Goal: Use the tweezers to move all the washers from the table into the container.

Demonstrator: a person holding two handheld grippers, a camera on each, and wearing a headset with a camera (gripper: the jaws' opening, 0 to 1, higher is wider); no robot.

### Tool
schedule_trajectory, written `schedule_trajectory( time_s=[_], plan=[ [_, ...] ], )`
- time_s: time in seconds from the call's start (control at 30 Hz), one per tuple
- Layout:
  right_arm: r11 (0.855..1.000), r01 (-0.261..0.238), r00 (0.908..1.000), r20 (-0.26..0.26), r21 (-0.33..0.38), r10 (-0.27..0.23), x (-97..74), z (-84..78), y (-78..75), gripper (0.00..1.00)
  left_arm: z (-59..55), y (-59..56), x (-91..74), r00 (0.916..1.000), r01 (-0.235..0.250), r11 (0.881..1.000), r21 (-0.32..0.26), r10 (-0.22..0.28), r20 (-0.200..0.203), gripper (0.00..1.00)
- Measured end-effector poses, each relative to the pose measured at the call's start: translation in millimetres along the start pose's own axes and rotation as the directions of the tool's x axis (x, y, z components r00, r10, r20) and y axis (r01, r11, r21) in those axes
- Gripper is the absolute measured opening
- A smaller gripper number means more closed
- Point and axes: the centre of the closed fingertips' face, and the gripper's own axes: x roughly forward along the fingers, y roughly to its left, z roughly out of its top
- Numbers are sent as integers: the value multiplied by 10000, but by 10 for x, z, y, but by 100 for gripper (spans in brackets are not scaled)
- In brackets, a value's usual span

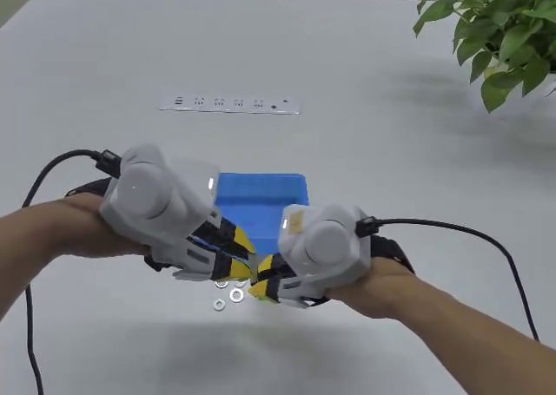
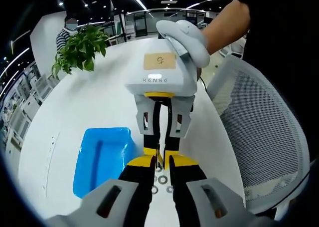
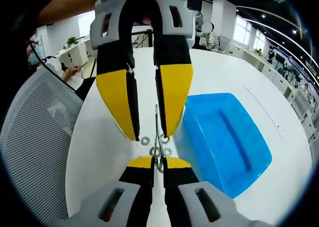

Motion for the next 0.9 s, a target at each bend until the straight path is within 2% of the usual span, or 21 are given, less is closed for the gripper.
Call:
schedule_trajectory(
  time_s=[0.27, 0.4, 0.57, 0.63, 0.77, 0.9],
  plan=[
    [10000, 12, 10000, 49, -7, -12, -16, 4, 15, 7, -87, -35, -69, 9992, -253, 9973, -684, 273, 288, 30],
    [10000, 16, 10000, 49, -33, -16, -35, 13, 18, 7, -109, -61, -100, 9969, -496, 9911, -1238, 567, 545, 37],
    [9999, 62, 9999, 109, -109, -60, -79, 51, 11, 7, -153, -79, -146, 9917, -802, 9768, -1984, 983, 829, 51],
    [9998, 101, 9999, 125, -175, -99, -101, 75, 3, 7, -164, -69, -170, 9870, -1001, 9686, -2274, 1255, 1001, 57],
    [9995, 98, 9998, 166, -293, -94, -157, 137, -6, 7, -172, -34, -237, 9718, -1419, 9461, -2910, 1890, 1408, 68],
    [9992, 62, 9998, 203, -398, -54, -228, 203, -1, 7, -199, -43, -304, 9665, -1590, 9330, -3228, 2138, 1420, 73]
  ],
)
